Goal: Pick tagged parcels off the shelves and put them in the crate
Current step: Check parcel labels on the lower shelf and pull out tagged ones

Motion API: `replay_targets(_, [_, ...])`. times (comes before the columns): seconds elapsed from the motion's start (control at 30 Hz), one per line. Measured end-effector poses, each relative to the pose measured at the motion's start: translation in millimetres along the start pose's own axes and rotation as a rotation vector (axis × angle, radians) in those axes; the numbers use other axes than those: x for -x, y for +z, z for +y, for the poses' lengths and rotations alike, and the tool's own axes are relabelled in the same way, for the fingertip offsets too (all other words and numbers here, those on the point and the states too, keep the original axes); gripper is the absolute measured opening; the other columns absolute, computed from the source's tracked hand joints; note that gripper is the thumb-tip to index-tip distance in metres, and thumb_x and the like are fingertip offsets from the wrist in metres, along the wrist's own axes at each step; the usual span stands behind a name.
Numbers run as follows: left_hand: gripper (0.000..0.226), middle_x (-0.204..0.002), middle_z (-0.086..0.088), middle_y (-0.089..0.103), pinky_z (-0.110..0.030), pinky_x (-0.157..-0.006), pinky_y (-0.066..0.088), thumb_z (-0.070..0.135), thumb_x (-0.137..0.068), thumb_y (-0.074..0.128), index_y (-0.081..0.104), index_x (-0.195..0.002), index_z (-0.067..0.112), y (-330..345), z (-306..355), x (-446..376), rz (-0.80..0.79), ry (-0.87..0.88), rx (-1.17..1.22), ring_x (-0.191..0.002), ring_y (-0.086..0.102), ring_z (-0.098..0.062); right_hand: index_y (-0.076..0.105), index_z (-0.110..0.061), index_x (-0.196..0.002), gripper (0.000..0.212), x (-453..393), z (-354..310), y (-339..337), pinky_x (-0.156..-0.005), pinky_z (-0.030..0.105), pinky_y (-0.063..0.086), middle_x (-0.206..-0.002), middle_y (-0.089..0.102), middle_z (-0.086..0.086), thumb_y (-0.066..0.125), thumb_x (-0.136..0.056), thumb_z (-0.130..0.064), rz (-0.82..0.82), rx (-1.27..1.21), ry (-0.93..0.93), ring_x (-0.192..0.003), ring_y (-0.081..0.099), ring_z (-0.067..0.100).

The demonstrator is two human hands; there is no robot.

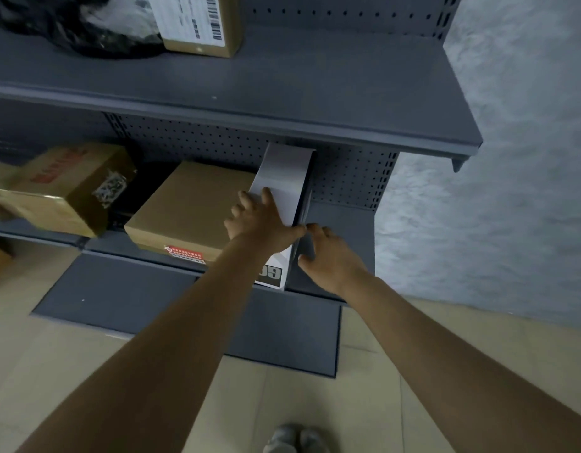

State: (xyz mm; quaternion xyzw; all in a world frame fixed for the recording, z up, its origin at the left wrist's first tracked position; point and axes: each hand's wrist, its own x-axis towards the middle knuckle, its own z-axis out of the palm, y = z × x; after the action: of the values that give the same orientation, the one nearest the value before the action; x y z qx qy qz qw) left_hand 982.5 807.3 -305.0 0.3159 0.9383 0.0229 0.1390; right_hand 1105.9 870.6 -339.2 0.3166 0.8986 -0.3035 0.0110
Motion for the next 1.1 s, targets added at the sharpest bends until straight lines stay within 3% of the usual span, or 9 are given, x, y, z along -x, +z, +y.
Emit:
replay_targets(0.17, [0.11, -0.142, -0.021, 0.031, -0.049, -0.097, 0.04, 0.071, -0.07, 0.066, 0.01, -0.153, 0.025, 0.0, -4.3, -11.6, 0.049, -0.012, 0.101, -0.128, 0.037, -0.041, 0.032, -0.02, -0.15, 0.057, -8.3, 2.6, 3.8, -0.1, 0.042, 0.046, -0.143, 0.044, 0.012, 0.052, -0.096, -0.024, -0.032, -0.1, 0.034, -0.127, 0.049, 0.033])
replay_targets(0.37, [0.088, -0.134, -0.014, 0.046, -0.044, -0.096, 0.048, 0.062, -0.065, 0.074, 0.037, -0.14, 0.036, -9.2, -50.0, -19.7, 0.018, -0.031, 0.688, -0.117, 0.051, -0.032, 0.038, -0.013, -0.146, 0.054, -16.1, 15.4, -4.2, -0.098, 0.029, 0.038, -0.143, 0.047, 0.01, 0.056, -0.098, -0.03, -0.001, -0.321, 0.186, -0.13, 0.048, 0.028])
replay_targets(0.53, [0.059, -0.118, 0.003, 0.058, -0.022, -0.075, 0.045, 0.04, -0.081, 0.075, 0.052, -0.134, 0.027, -5.5, -80.0, -6.1, -0.013, 0.031, 1.136, -0.093, 0.06, -0.008, 0.034, -0.02, -0.144, 0.056, -19.9, 23.9, -3.0, -0.081, 0.029, 0.047, -0.105, 0.061, -0.002, 0.057, -0.097, -0.038, 0.051, -0.693, 0.323, -0.091, 0.061, 0.014])
replay_targets(0.67, [0.053, -0.12, -0.003, 0.07, -0.046, -0.099, 0.049, 0.044, -0.066, 0.073, 0.066, -0.115, 0.025, 5.0, -99.8, 0.1, -0.177, 0.005, 1.428, -0.113, 0.064, -0.025, 0.046, -0.027, -0.14, 0.089, -16.4, 30.8, -2.1, -0.084, 0.053, 0.057, -0.122, 0.07, 0.002, 0.074, -0.067, -0.07, -0.105, -1.078, 0.465, -0.105, 0.07, 0.026])
replay_targets(0.73, [0.062, -0.128, -0.009, 0.067, -0.053, -0.104, 0.046, 0.041, -0.071, 0.071, 0.062, -0.128, 0.018, 11.2, -104.6, -0.1, -0.283, 0.029, 1.549, -0.12, 0.062, -0.031, 0.06, -0.03, -0.129, 0.07, -11.0, 29.9, -6.3, -0.093, 0.059, 0.052, -0.12, 0.072, 0.005, 0.07, -0.072, -0.07, -0.196, -1.202, 0.441, -0.111, 0.068, 0.031])
replay_targets(0.8, [0.057, -0.132, -0.011, 0.064, -0.055, -0.107, 0.043, 0.035, -0.082, 0.065, 0.057, -0.134, 0.015, 15.9, -107.6, -1.1, -0.344, 0.026, 1.591, -0.124, 0.059, -0.032, 0.064, -0.03, -0.124, 0.056, -10.1, 35.4, -7.8, -0.098, 0.059, 0.049, -0.119, 0.073, 0.007, 0.063, -0.081, -0.066, -0.231, -1.209, 0.401, -0.112, 0.067, 0.031])
replay_targets(0.9, [0.039, -0.13, -0.013, 0.065, -0.052, -0.106, 0.044, 0.03, -0.097, 0.048, 0.059, -0.131, 0.013, 22.8, -113.3, 0.5, -0.408, -0.027, 1.557, -0.121, 0.06, -0.033, 0.059, -0.033, -0.13, 0.068, -7.3, 33.1, -9.9, -0.101, 0.054, 0.048, -0.122, 0.071, 0.003, 0.068, -0.074, -0.071, -0.22, -1.13, 0.395, -0.114, 0.067, 0.029])
replay_targets(1.03, [0.011, -0.107, -0.008, 0.07, -0.038, -0.08, 0.055, 0.017, -0.096, 0.057, 0.061, -0.105, 0.022, 16.7, -94.2, -0.6, -0.281, -0.045, 1.193, -0.095, 0.065, -0.022, 0.049, -0.041, -0.132, 0.088, -7.3, 33.0, -11.4, -0.099, 0.054, 0.049, -0.131, 0.064, -0.008, 0.078, -0.056, -0.075, 0.024, -0.973, 0.381, -0.118, 0.063, 0.023])
replay_targets(1.1, [0.027, -0.118, -0.007, 0.065, -0.042, -0.085, 0.055, 0.013, -0.094, 0.058, 0.055, -0.12, 0.021, 11.6, -75.0, -3.9, -0.288, 0.044, 1.08, -0.101, 0.063, -0.023, 0.049, -0.037, -0.122, 0.084, -7.5, 29.3, -18.7, -0.095, 0.046, 0.053, -0.125, 0.065, -0.004, 0.081, -0.051, -0.068, 0.138, -0.87, 0.375, -0.112, 0.065, 0.024])
